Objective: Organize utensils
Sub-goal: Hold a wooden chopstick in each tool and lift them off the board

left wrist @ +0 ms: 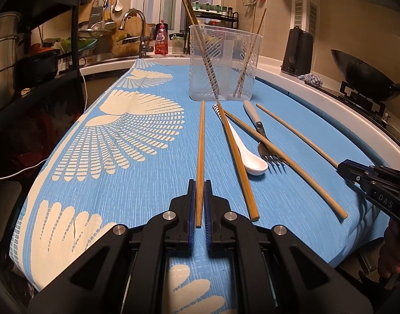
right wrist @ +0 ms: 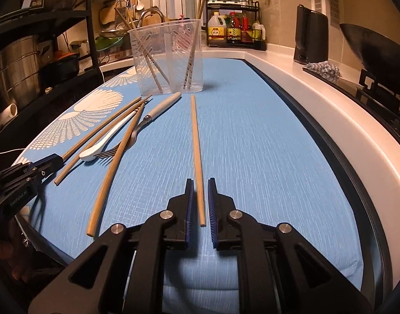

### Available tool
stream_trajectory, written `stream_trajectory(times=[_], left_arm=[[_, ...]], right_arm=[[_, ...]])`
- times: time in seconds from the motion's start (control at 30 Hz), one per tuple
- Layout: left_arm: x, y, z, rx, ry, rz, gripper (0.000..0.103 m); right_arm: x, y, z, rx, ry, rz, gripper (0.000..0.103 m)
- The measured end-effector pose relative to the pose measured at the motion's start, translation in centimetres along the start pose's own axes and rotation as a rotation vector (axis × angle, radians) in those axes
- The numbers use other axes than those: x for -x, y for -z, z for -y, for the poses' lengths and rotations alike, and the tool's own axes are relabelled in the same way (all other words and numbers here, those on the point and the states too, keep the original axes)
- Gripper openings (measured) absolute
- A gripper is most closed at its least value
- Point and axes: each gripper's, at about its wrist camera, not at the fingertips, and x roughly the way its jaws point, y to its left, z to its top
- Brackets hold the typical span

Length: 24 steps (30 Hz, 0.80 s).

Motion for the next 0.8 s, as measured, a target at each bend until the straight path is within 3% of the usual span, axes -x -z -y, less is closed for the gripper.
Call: stream_trajectory(times=[0.3, 0.47, 0.8], left_arm=[[0.2, 0.3, 0.4, -0.011, -0.028, 0.013, 0.007], [0.2, 0.3, 0.7, -0.022, -0.044, 0.017, 0.006], [0.3, 0.2, 0.0, 0.008, -0.054, 0.02, 0.006]], right_arm=[[0.2, 0.3, 0.2, -0.001, 0.012, 0.018, 0.013], [0.2, 0.3, 0.0, -0.004, 0.008, 0.018, 0.007], [-0.1, 0.0, 1.3, -0.065, 0.071, 0.016, 0.007]])
